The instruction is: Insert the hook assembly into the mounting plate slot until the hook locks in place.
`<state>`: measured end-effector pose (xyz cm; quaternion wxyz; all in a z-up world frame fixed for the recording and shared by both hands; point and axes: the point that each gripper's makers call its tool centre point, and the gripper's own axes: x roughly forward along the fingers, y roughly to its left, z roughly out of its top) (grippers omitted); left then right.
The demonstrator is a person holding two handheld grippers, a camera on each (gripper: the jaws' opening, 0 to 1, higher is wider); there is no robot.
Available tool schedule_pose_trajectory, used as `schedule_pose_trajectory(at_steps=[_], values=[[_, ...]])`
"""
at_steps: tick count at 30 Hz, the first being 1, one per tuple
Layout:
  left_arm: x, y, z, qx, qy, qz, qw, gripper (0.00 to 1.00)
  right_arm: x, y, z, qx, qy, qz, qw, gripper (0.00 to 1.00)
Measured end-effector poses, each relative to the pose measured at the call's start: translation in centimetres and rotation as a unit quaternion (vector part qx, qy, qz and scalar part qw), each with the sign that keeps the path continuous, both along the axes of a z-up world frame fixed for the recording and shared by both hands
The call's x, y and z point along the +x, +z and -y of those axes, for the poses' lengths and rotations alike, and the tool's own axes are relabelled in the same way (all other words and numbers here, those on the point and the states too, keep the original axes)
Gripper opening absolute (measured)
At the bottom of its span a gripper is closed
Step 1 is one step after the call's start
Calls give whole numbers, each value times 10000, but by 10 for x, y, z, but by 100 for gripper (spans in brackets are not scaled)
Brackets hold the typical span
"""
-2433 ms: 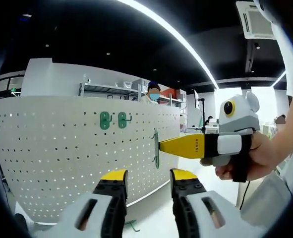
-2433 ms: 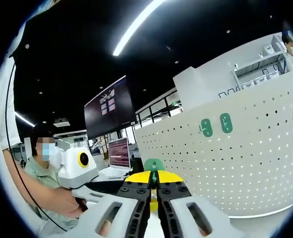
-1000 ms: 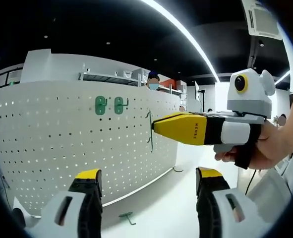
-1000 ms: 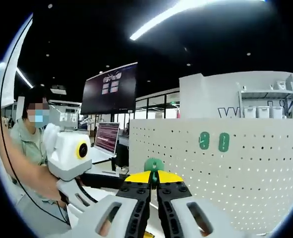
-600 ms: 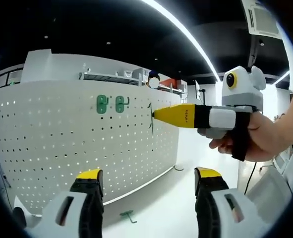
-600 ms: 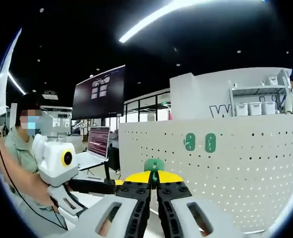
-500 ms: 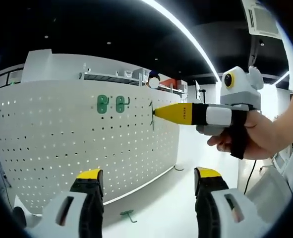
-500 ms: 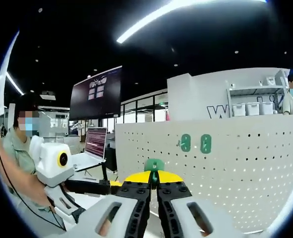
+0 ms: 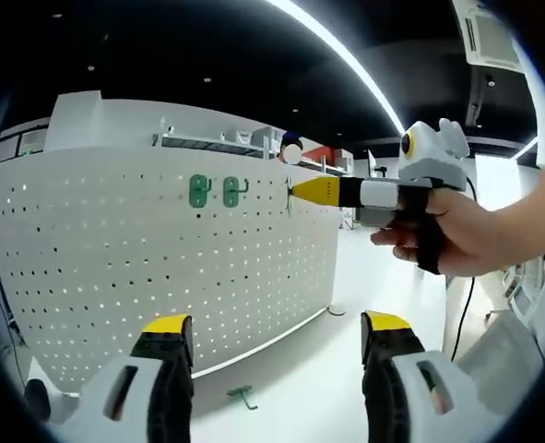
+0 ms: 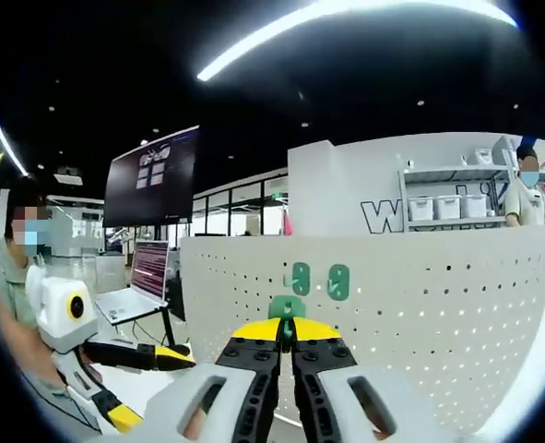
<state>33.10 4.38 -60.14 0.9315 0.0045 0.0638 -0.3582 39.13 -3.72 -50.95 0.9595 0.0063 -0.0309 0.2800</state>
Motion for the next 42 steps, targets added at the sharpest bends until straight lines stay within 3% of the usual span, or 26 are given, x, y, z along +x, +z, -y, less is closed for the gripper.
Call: schedule_pose_trajectory(at_steps=[20,42], values=[[-8,-1,-9,-140,65,8,9999,76,40,17,38,-104,-767,127,9969,1],[-18,-7,-19,-76,149,9,9999,75,65,29,42,-218,-1097,383,9930,1]])
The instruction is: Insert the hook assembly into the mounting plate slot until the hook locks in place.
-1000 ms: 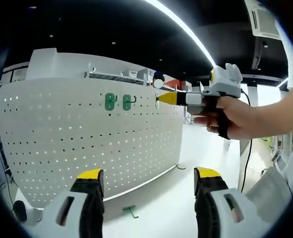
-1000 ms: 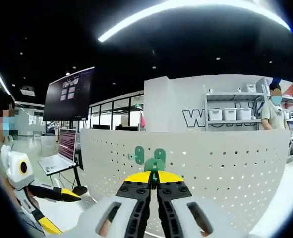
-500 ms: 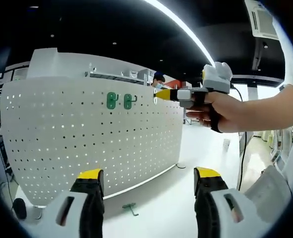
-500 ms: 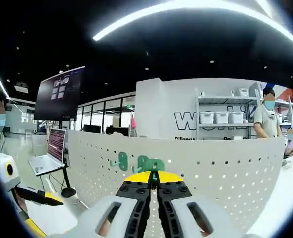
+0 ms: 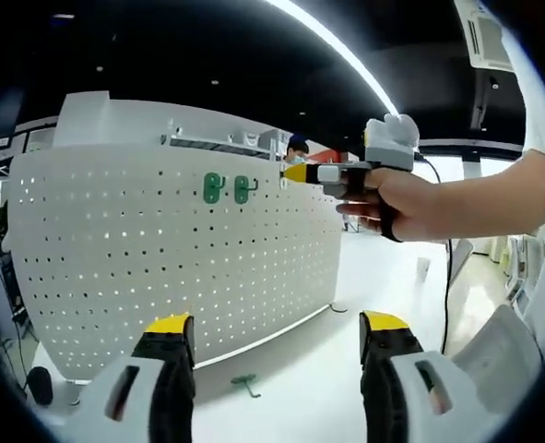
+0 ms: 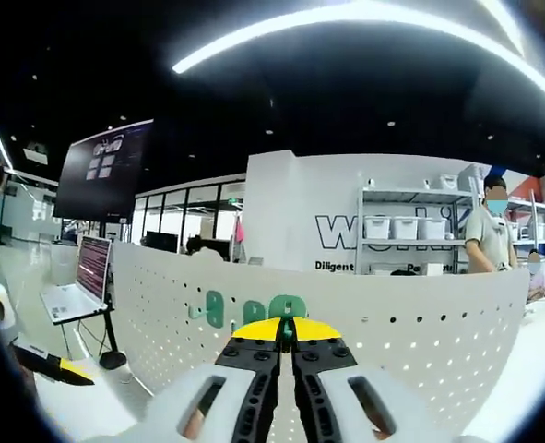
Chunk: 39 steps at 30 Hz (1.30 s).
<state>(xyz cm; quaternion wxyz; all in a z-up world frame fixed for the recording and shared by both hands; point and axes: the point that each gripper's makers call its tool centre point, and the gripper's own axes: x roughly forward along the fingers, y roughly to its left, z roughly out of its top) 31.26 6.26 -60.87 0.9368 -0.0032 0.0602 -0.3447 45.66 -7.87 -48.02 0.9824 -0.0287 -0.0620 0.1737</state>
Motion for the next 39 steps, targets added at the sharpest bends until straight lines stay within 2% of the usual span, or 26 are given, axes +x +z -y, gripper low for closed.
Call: schedule_pose_trajectory(at_steps=[17,24,26,30,39], values=[[-10,-5,-6,-45,120,17,9999,73,16,-3,4,-119,-242,47,9996,1],[-14,-8,-8,-62,157,1,9999,73,22,-10,6,-127,-298,-55,9995,1],[-14,-9,-9,-77,171,-10,9998,73,24,-10,5,-256,-308,-10,9992,1],[-15,-10,-11,-72,192,-38,9998,72,26,-11,5,-285,-324,-14,9991,1],[-17,-16,-15,-47,221,-141,9996,72,37,-20,7,-240,-353,-157,9990,1]])
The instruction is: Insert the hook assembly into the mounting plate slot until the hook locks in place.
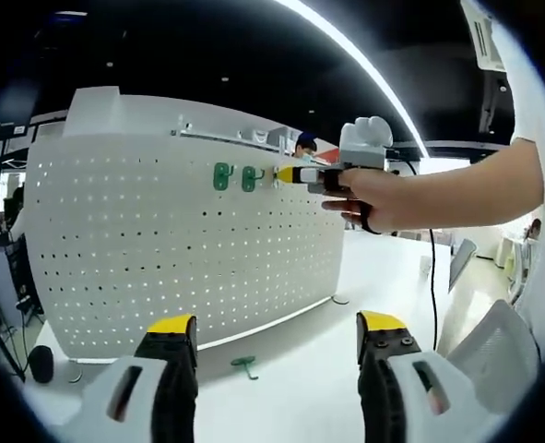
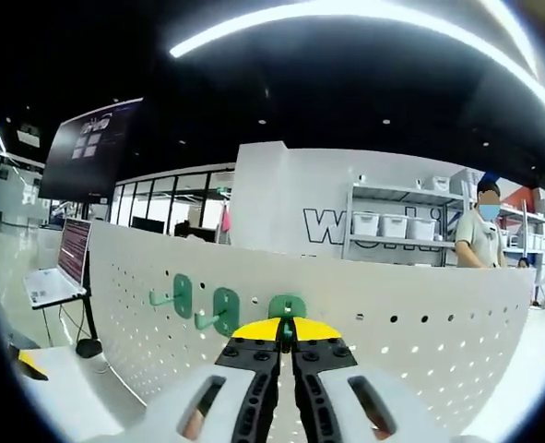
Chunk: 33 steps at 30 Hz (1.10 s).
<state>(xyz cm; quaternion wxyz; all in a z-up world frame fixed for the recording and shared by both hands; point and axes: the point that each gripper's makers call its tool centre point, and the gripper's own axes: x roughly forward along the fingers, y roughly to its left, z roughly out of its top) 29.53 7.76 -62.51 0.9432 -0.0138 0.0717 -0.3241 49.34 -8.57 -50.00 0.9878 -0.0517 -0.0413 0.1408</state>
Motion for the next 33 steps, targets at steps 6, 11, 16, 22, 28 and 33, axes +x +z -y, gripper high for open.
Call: schedule_pose_trajectory(at_steps=[6,11,16,22,28,33], values=[[1,-3,-6,15,66,-66,10000,72,3,-1,-4,15,34,10,10000,1],[2,-3,-5,21,54,-67,10000,71,5,0,-5,6,-82,18,10000,2],[3,-3,-3,19,30,-87,10000,71,6,0,-5,144,-276,-34,9995,2],[3,0,-5,-34,36,-78,10000,70,7,-1,-4,411,-606,-95,9973,2],[3,3,-7,-252,89,-135,9996,67,8,-2,-5,845,-821,-214,9928,3],[3,8,-9,-268,111,-68,9996,67,8,-4,-4,860,-798,-218,9929,3]])
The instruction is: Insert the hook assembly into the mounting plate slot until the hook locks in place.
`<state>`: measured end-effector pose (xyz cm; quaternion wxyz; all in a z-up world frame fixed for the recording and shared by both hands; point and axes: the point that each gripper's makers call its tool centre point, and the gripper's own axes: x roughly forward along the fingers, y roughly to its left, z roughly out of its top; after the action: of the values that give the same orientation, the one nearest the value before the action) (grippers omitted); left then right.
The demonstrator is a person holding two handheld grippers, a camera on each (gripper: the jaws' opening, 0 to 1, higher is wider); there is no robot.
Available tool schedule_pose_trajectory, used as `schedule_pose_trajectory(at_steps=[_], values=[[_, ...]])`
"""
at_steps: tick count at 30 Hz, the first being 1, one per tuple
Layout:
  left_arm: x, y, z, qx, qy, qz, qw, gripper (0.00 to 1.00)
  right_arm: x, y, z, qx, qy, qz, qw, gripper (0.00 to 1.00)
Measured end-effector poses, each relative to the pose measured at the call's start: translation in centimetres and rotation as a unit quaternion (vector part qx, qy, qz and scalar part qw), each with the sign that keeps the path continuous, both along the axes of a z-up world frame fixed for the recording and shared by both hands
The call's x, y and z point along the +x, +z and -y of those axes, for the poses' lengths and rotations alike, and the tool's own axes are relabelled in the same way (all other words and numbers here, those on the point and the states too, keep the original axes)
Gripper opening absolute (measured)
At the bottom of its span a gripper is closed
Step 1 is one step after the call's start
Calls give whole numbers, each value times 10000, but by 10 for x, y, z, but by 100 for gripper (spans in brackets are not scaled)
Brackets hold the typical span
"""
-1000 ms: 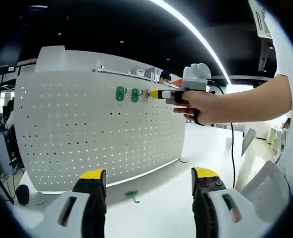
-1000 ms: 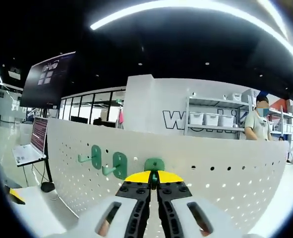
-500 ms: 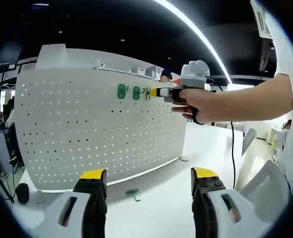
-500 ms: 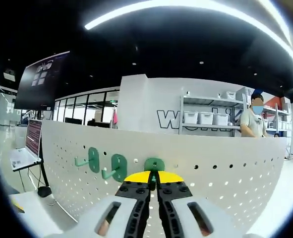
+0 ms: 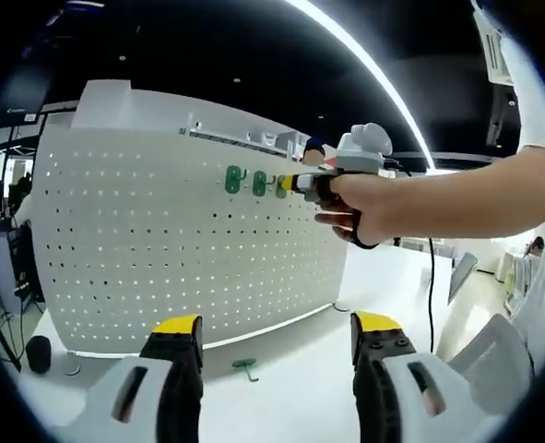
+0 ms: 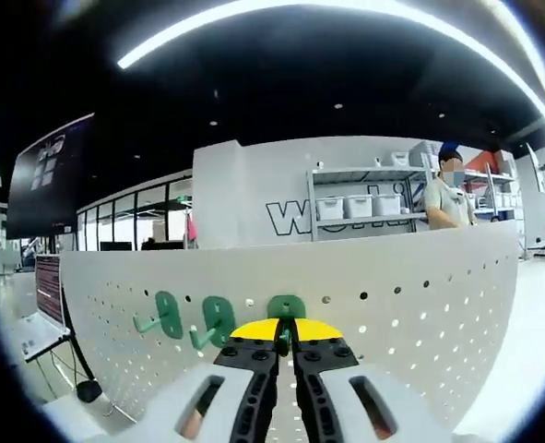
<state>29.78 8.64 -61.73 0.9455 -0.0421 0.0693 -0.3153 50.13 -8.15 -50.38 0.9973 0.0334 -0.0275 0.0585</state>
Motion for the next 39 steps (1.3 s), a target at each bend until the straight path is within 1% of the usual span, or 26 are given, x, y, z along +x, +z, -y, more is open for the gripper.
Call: schedule_pose_trajectory(at_steps=[10,12,14,18,19,21,24,26,29,32,33,39], values=[[-1,-1,0,11,-4,3,10000,67,-1,0,0,-26,116,-13,9999,3],[0,-1,0,5,-7,0,10000,67,-2,-1,1,38,207,-48,9998,4],[0,-1,1,13,-11,-5,10000,68,-2,-1,0,19,270,-52,9996,5],[0,0,2,2,-19,13,10000,68,-4,-3,1,-24,361,-109,9993,13],[0,0,3,14,-27,13,10000,68,-5,-7,0,36,446,-198,9988,15],[0,-1,3,40,-37,18,10000,68,-7,-11,0,-16,512,-253,9984,18],[-2,0,3,33,-31,24,10000,68,-10,-15,0,81,606,-307,9977,26],[-2,0,3,39,-28,24,10000,68,-12,-20,-2,-66,671,-413,9969,31],[-2,0,3,54,-25,31,10000,69,-17,-23,-4,-90,764,-417,9962,36],[-2,0,2,70,-22,31,10000,69,-19,-27,-6,-61,847,-483,9952,40],[-3,0,2,77,-19,36,10000,69,-20,-28,-7,-129,896,-495,9947,40],[-3,1,0,82,3,49,10000,69,-20,-27,-5,-29,927,-438,9947,39]])
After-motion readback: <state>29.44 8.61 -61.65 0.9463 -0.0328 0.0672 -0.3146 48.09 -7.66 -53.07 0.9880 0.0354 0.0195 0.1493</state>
